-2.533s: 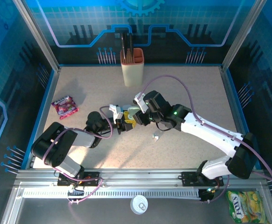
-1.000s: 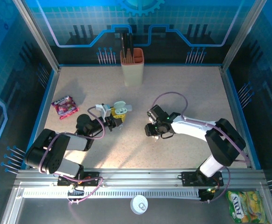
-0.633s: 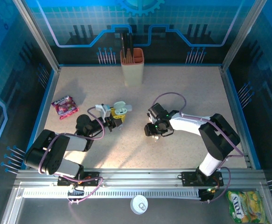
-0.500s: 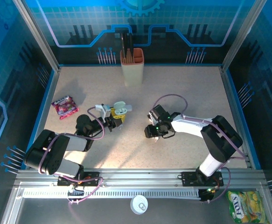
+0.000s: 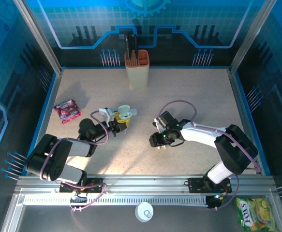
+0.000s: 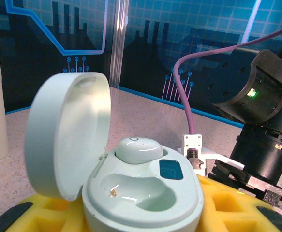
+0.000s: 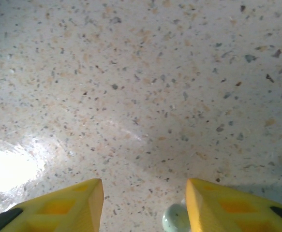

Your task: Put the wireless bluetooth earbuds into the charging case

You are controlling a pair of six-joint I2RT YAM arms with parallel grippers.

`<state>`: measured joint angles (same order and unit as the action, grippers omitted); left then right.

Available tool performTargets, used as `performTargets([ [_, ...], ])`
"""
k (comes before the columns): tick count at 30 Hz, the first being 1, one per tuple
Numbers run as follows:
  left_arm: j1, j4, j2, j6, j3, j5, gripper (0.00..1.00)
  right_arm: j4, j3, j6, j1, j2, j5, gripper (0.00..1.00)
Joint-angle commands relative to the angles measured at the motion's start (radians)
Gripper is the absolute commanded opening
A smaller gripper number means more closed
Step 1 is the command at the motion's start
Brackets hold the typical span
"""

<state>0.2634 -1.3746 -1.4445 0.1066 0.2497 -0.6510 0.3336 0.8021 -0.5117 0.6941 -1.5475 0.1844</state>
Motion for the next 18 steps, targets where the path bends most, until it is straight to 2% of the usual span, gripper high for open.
performTargets([
  [1,-0.009,-0.027,0.005,0.017,-0.008,-0.021,0.31,0.045,0.012,0.024,-0.001,0.03,-0.006,0.5],
  [6,-0.009,-0.027,0.005,0.016,-0.01,-0.014,0.31,0.111,0.071,0.127,-0.016,0.02,-0.031,0.51],
  [12,-0.034,-0.028,-0.001,0.042,-0.014,0.046,0.3,0.189,0.14,0.252,0.001,0.017,-0.04,0.52],
  [18,-0.057,-0.027,0.009,0.056,-0.021,0.088,0.29,0.243,0.203,0.176,0.006,-0.064,-0.045,0.51],
])
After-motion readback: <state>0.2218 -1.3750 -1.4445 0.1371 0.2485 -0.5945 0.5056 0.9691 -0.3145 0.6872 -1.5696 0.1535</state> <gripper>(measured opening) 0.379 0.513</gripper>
